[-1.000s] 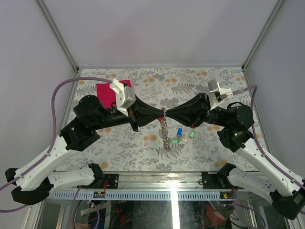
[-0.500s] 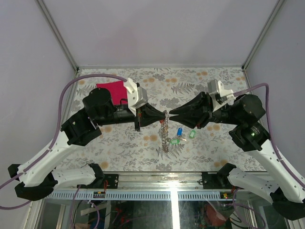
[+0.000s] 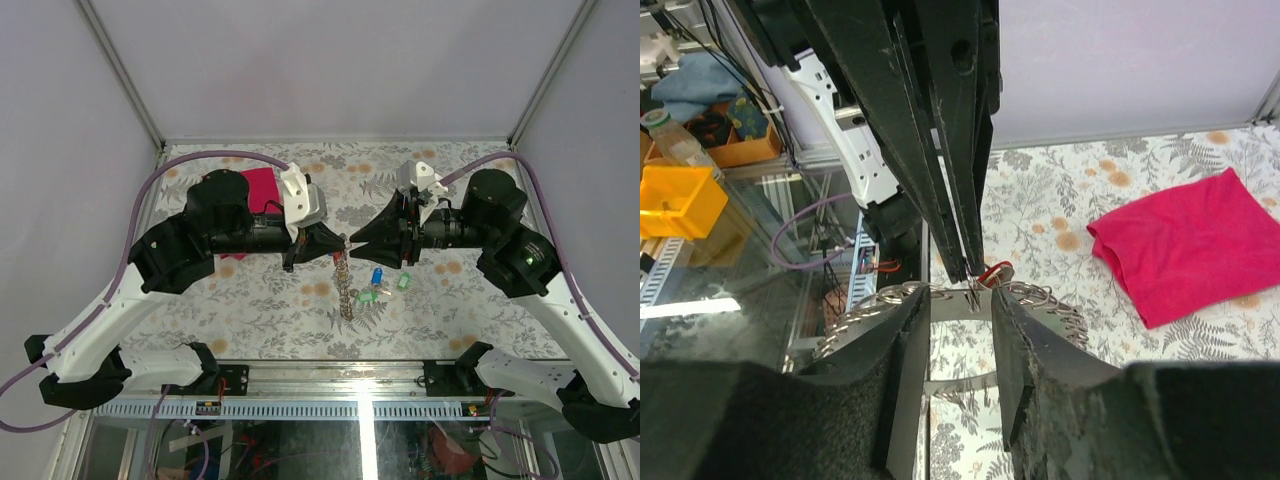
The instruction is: Put the keys on the keyring
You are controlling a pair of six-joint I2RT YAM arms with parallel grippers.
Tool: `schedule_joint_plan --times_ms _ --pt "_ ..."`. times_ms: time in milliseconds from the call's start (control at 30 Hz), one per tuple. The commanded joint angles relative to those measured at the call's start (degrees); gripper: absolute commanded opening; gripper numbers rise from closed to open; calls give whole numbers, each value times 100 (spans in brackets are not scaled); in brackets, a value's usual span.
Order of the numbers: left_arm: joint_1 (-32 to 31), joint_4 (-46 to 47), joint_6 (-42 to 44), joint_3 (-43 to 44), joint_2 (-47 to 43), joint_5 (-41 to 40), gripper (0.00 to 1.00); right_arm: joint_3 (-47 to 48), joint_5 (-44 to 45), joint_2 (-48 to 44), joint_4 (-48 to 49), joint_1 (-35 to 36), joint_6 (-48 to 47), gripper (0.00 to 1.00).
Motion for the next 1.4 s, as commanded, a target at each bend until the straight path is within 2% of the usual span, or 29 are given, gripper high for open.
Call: schedule_joint_plan --times_ms 0,467,800,833,900,967,1067,1133,1167,1367 --pt "-13 -123 257 348 46 146 0 371 -141 96 -327 14 -233 37" --pt "-35 -232 338 426 148 178 0 349 -224 312 -283 12 -155 25" --pt "-43 -227 365 410 147 162 0 269 -198 403 -356 13 -222 24" --pt "-47 -224 372 406 136 159 0 271 -198 412 -362 14 -226 21" --pt "-47 -232 377 404 127 150 0 288 -192 427 -398 13 -250 8" --pt "-43 -232 376 397 119 131 0 301 -174 427 -439 14 -286 5" --pt "-42 -232 376 407 110 100 0 277 -122 420 -465 14 -317 6" --pt "-45 -227 375 406 105 104 0 250 -104 393 -440 14 -313 20" --pt "-43 -230 374 410 103 104 0 228 -102 387 -432 14 -298 23" --pt "-47 -227 366 415 93 106 0 182 -38 361 -420 11 -292 24"
